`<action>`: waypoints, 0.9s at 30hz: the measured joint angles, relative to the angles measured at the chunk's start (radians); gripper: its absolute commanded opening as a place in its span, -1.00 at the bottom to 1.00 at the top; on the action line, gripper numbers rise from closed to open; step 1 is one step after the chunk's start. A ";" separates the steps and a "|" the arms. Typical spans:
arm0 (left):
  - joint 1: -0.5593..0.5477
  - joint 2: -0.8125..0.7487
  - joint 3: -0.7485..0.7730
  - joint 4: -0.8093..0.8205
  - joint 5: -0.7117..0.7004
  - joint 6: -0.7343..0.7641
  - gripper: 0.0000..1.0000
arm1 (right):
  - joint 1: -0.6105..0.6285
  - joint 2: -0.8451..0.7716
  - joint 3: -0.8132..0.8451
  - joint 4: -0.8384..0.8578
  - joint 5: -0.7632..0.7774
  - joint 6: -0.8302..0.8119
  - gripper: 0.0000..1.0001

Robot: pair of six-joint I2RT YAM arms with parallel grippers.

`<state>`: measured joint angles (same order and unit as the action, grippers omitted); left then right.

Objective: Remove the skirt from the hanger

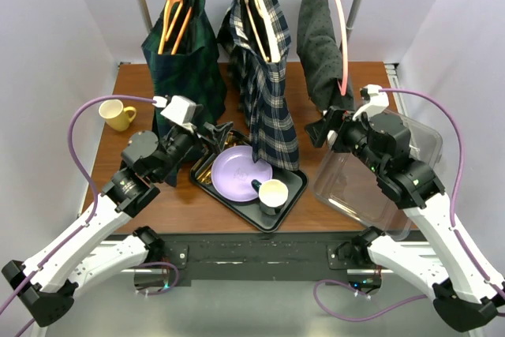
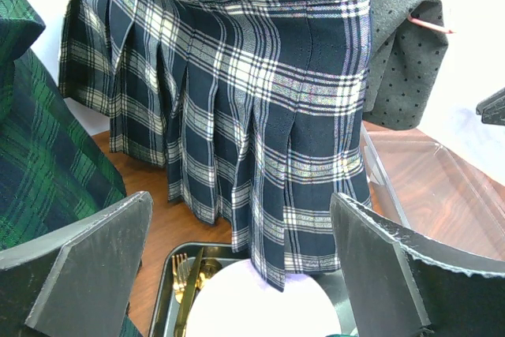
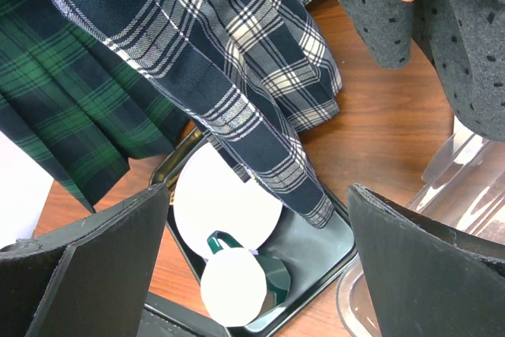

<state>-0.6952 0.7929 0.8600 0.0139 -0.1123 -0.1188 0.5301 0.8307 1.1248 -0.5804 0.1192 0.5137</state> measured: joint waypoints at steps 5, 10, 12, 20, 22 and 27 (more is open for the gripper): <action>0.000 0.000 0.000 0.000 0.000 0.000 1.00 | 0.000 -0.003 0.006 -0.002 0.003 0.003 0.97; 0.000 -0.002 0.000 0.000 0.000 0.000 1.00 | 0.000 -0.003 0.029 -0.012 0.002 0.003 0.97; 0.000 -0.002 0.000 0.002 -0.001 0.000 1.00 | 0.000 -0.005 0.042 -0.013 -0.001 0.003 0.97; 0.000 -0.002 0.000 0.006 0.000 0.000 1.00 | 0.000 0.027 0.178 0.021 -0.134 0.002 0.96; 0.000 -0.002 0.000 0.007 0.000 0.000 1.00 | 0.000 0.064 0.259 0.047 -0.165 -0.009 0.96; 0.000 -0.002 0.000 0.006 0.000 0.000 1.00 | 0.000 0.126 0.364 0.145 -0.124 -0.074 0.86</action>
<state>-0.6952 0.7914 0.8597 0.0204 -0.1127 -0.1184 0.5304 0.9562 1.4887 -0.4355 -0.0044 0.4400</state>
